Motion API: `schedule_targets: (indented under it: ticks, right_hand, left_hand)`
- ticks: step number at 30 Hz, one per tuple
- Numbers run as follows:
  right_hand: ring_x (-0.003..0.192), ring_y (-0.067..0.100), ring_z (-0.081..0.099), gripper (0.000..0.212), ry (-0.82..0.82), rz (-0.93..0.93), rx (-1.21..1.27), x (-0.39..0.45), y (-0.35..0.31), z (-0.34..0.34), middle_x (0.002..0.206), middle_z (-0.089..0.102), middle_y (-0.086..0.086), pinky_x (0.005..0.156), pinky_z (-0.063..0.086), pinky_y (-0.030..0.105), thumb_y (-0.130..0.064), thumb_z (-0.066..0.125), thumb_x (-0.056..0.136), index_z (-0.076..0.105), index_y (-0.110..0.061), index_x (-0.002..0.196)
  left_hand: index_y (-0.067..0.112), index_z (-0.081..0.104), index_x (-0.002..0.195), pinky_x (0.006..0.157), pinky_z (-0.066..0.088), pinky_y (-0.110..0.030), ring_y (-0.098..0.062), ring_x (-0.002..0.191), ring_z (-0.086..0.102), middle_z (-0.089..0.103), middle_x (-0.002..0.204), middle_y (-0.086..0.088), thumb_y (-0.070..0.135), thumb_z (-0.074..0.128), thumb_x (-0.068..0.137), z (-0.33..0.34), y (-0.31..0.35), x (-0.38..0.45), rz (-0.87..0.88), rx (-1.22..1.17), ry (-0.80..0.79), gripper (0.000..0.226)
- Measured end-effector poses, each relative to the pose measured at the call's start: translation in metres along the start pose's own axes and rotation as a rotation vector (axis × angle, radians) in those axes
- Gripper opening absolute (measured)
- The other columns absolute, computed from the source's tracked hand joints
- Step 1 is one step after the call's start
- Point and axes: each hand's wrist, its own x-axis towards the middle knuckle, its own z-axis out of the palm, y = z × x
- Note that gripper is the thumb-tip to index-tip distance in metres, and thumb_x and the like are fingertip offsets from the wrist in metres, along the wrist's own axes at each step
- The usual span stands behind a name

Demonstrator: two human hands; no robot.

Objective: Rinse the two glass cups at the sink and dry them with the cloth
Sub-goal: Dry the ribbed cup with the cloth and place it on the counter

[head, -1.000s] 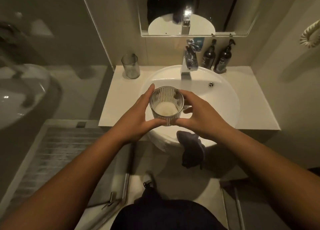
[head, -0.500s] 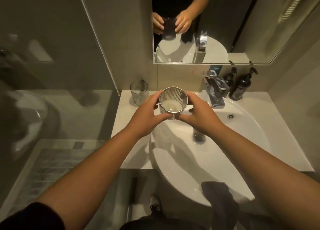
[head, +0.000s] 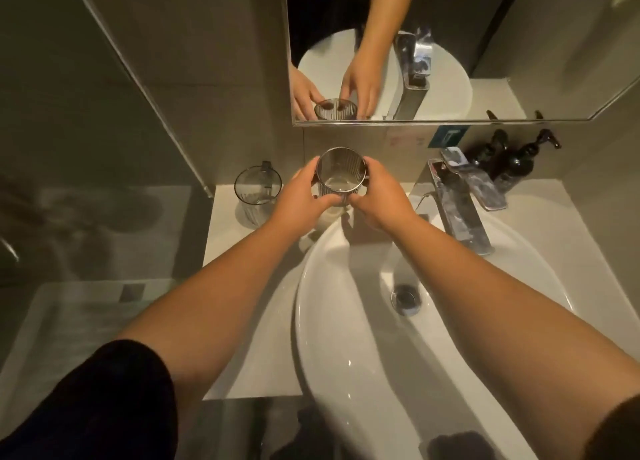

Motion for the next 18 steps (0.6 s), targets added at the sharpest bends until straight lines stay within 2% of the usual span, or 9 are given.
schedule_targets:
  ticks: [4, 6, 11, 14, 18]
  right_hand:
    - [0.106, 0.023, 0.059, 0.056, 0.002, 0.029, -0.039, 0.016, 0.01, 0.019, 0.12, 0.062, 0.003, 0.081, 0.045, 0.03, -0.011, 0.073, 0.078, 0.049, -0.02, 0.127]
    - [0.103, 0.025, 0.059, 0.05, -0.005, 0.045, -0.066, 0.021, 0.015, 0.025, 0.118, 0.063, 0.004, 0.076, 0.042, 0.029, -0.01, 0.07, 0.08, 0.05, -0.02, 0.124]
    - [0.096, 0.032, 0.06, 0.042, -0.007, 0.081, -0.167, 0.028, 0.019, 0.034, 0.11, 0.064, 0.01, 0.074, 0.049, 0.036, -0.009, 0.064, 0.083, 0.047, -0.014, 0.121]
    - [0.093, 0.033, 0.061, 0.04, -0.012, 0.095, -0.209, 0.03, 0.021, 0.038, 0.105, 0.065, 0.011, 0.07, 0.048, 0.035, -0.01, 0.063, 0.085, 0.045, -0.013, 0.12]
    - [0.094, 0.033, 0.061, 0.038, -0.011, 0.093, -0.232, 0.033, 0.022, 0.04, 0.106, 0.065, 0.012, 0.069, 0.047, 0.034, -0.011, 0.063, 0.085, 0.046, -0.013, 0.119]
  left_hand:
    - [0.03, 0.052, 0.134, 0.102, 0.048, -0.036, -0.012, 0.115, 0.061, 0.064, 0.128, 0.004, 0.027, 0.081, 0.075, 0.013, -0.02, 0.016, -0.053, 0.014, 0.019, 0.066]
    - [0.027, 0.053, 0.134, 0.098, 0.047, -0.033, -0.014, 0.114, 0.06, 0.064, 0.126, 0.002, 0.023, 0.08, 0.079, 0.018, -0.028, 0.022, -0.065, 0.037, 0.035, 0.062]
    - [0.022, 0.047, 0.142, 0.101, 0.046, -0.036, -0.019, 0.119, 0.057, 0.059, 0.133, -0.003, 0.027, 0.079, 0.081, 0.026, -0.04, 0.032, -0.111, 0.079, 0.042, 0.069]
    - [0.023, 0.043, 0.144, 0.104, 0.048, -0.043, -0.02, 0.122, 0.058, 0.059, 0.136, -0.003, 0.032, 0.078, 0.08, 0.029, -0.045, 0.035, -0.132, 0.103, 0.028, 0.074]
    - [0.023, 0.043, 0.144, 0.103, 0.048, -0.044, -0.021, 0.122, 0.058, 0.061, 0.135, -0.003, 0.035, 0.078, 0.079, 0.03, -0.049, 0.038, -0.148, 0.104, 0.026, 0.074]
